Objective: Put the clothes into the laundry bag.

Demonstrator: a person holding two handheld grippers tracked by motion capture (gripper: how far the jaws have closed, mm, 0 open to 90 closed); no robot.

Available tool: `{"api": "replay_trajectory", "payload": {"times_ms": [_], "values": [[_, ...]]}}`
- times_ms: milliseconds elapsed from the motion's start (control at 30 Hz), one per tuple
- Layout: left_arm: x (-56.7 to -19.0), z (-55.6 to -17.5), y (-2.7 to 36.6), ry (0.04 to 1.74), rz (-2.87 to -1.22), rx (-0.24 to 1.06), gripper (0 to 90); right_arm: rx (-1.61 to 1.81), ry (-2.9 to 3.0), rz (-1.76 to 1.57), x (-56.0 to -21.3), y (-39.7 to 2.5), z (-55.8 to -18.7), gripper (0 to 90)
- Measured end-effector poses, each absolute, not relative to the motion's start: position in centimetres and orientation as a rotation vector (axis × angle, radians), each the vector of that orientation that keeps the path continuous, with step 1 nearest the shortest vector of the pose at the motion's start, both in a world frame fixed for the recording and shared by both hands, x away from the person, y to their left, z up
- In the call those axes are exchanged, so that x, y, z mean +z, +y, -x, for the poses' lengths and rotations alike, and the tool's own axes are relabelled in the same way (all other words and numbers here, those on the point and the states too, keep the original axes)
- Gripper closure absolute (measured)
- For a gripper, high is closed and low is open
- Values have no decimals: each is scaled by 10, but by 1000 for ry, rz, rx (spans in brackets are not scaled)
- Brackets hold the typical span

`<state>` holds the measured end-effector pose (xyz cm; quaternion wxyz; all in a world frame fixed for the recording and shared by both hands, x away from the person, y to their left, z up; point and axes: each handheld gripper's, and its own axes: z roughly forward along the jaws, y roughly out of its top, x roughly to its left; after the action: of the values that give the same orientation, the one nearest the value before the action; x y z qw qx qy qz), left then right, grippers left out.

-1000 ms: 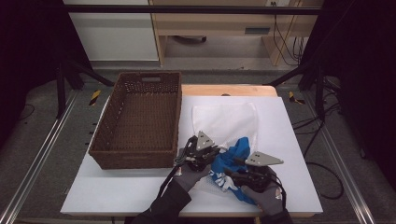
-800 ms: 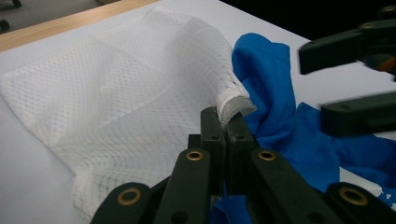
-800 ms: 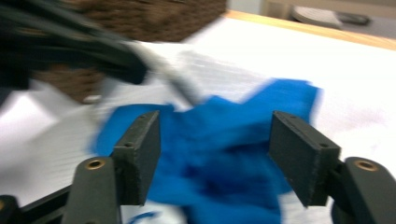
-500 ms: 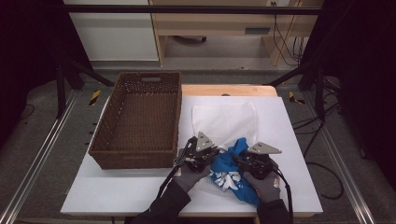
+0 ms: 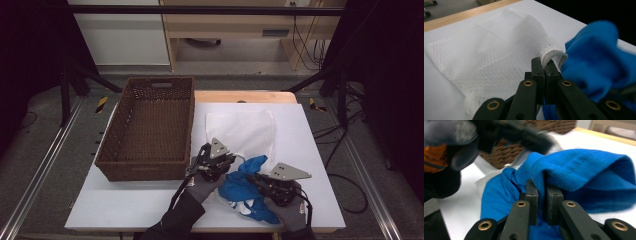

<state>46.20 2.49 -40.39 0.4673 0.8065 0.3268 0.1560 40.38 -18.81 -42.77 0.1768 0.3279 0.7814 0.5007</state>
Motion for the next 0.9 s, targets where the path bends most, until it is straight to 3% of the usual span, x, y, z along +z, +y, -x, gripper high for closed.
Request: {"api": "replay_trajectory", "payload": {"times_ms": [267, 533, 700, 900], "values": [[-397, -457, 23, 784, -1962, 383, 886, 1250, 2270, -947, -451, -150, -430, 813], [-408, -454, 28, 788, -1972, 365, 886, 1085, 2204, -1092, -469, -147, -454, 755], [-411, -457, 32, 799, -1970, 368, 885, 1182, 2209, -1098, -460, -156, -446, 644], [-410, -459, 35, 809, -1967, 375, 885, 1337, 2195, -1043, -432, -183, -419, 583]]}}
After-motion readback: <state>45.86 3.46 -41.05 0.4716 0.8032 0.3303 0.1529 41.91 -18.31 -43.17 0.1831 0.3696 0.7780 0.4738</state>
